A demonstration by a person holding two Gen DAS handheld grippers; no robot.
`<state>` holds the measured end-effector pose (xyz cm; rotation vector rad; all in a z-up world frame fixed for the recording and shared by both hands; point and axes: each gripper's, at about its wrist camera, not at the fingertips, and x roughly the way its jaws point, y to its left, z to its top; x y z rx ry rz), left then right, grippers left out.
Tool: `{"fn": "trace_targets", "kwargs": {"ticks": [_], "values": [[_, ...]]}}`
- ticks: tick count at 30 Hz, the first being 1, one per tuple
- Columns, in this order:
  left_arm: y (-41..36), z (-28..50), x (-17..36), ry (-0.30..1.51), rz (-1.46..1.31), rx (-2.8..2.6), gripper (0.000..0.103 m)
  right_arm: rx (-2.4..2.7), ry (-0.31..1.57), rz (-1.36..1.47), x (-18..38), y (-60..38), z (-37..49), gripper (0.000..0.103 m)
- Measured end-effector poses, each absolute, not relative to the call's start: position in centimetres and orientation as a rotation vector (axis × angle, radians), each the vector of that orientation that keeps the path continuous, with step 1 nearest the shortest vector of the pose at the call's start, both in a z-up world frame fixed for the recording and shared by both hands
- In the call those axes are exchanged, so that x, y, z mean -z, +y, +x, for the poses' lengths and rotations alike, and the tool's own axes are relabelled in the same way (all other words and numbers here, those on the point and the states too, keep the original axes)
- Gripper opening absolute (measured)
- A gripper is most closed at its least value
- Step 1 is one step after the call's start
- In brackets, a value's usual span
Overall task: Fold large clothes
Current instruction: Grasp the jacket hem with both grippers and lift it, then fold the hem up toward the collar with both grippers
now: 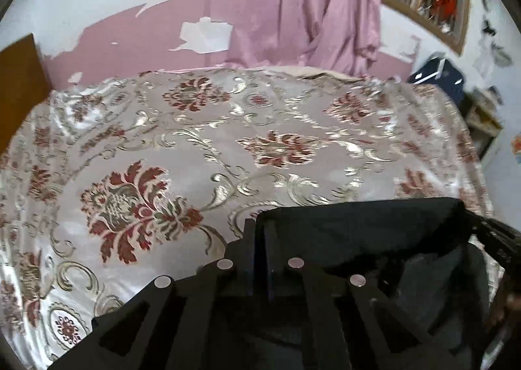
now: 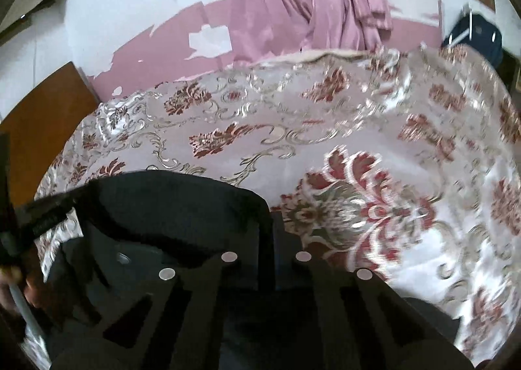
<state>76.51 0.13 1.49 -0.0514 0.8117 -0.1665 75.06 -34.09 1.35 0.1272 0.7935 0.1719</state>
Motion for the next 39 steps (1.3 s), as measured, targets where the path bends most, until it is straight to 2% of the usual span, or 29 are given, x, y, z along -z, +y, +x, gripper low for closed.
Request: {"fn": "trace_targets", "kwargs": {"ticks": [6,12,19,25,31,35,39], "values": [[1.2,70.9,-0.5,0.785,-0.003,0.25,0.005,-0.234,0.804,0.03,-1.7,-34.4,70.9,0.004],[1.0,67.6,2.2,0.87,0.095,0.308,0.005,-0.278,0.856,-0.09,-0.4,-34.0,67.1,0.004],[-0.4,66.5,5.5,0.958,0.199,0.304,0.005,-0.288,0.938,-0.14,3.1,-33.6,65.9,0.004],[-1.1,66.6,7.4,0.951,0.223,0.274,0.005,-0.274,0.943,-0.173,4.8,-32.6,65.5,0.004],[0.2,66.0,6.4,0.893,0.151,0.319,0.006,-0.287,0.888,-0.132,4.2,-33.1,64.6,0.005],[-0.6,65.6,6.4,0.876,0.202,0.298,0.006,-0.316,0.823,-0.056,1.2,-34.4,63.6,0.014],[-0.9,65.7,6.4,0.871,0.216,0.295,0.006,-0.372,0.713,0.03,-2.8,-34.9,63.4,0.037]]}}
